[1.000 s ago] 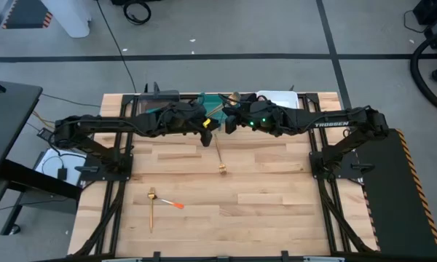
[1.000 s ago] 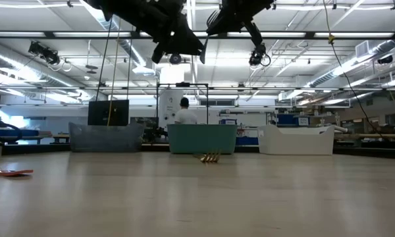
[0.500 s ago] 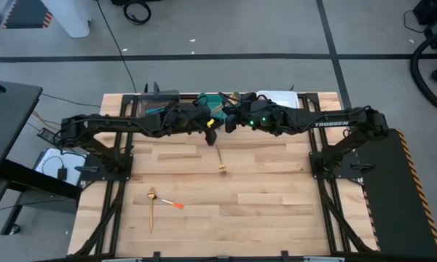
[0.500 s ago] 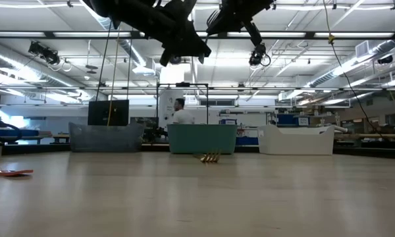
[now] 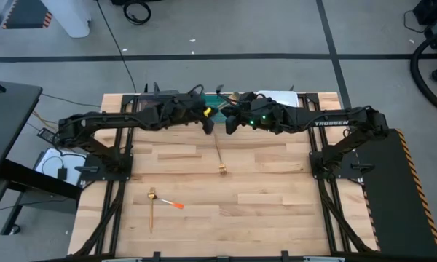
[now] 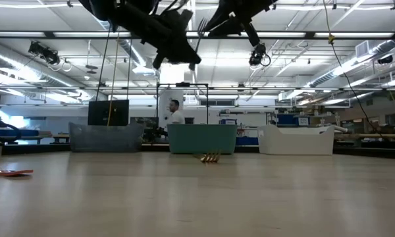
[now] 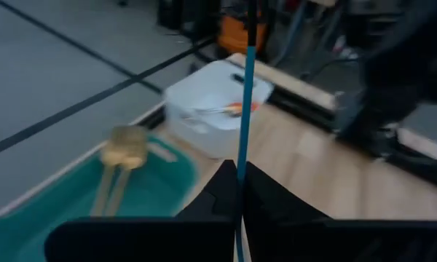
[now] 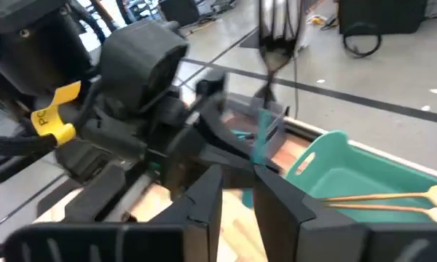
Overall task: Sort silverware by color (type)
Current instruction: Put the blue fork into the black bin
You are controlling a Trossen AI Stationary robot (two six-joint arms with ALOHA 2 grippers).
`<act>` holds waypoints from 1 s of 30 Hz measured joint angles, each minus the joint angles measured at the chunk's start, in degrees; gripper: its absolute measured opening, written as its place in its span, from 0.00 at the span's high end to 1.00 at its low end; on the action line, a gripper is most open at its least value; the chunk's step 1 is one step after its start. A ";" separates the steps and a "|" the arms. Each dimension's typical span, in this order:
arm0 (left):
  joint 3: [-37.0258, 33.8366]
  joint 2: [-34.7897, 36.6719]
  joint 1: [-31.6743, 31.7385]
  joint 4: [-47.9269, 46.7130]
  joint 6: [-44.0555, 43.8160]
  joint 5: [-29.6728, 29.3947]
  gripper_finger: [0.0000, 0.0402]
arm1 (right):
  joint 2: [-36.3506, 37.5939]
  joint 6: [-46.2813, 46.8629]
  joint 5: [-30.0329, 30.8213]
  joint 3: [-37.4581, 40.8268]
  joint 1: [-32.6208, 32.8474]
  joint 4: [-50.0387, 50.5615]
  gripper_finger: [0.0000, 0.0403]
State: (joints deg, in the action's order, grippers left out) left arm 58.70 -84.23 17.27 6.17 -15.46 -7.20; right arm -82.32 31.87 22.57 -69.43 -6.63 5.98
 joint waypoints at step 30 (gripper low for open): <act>-12.31 8.44 31.34 -40.95 27.99 -12.11 0.94 | 0.00 -18.17 -1.75 0.00 -14.31 1.75 0.76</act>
State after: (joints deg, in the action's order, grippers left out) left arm 46.39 -75.79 48.60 -34.78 12.53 -19.31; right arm -82.32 13.70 20.82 -69.43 -20.93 7.73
